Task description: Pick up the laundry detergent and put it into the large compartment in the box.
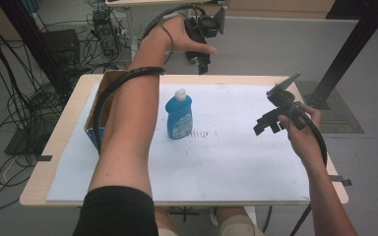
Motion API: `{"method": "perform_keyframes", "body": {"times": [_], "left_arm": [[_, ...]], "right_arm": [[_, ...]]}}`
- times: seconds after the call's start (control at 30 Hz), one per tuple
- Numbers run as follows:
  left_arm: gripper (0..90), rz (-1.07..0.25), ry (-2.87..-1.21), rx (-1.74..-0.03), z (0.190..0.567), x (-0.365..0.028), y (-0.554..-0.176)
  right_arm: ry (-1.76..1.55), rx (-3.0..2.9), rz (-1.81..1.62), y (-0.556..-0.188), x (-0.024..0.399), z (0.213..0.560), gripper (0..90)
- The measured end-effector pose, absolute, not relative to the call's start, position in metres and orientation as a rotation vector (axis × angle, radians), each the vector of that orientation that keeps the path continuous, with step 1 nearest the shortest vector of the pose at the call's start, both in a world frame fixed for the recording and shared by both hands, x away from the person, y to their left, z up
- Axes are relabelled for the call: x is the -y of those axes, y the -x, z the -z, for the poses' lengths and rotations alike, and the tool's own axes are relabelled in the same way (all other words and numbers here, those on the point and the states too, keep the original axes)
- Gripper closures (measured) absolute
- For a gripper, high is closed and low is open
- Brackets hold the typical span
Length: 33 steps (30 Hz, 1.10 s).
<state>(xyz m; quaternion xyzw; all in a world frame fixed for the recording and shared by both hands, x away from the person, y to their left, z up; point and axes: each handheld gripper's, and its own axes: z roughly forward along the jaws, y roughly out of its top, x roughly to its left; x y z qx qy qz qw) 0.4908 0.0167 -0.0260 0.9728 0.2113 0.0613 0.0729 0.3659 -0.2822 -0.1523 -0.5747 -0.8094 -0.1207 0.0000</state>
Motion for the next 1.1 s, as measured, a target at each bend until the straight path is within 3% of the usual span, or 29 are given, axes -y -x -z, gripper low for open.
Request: {"method": "perform_keyframes", "body": {"times": [1.1], "left_arm": [[8.0, -0.176, -2.928, -0.634, 0.0229, -0.0174, -0.4895]], "right_arm": [[1.798, 2.548, 0.375, -0.3642, 0.2783, 0.1514, 4.2]]}}
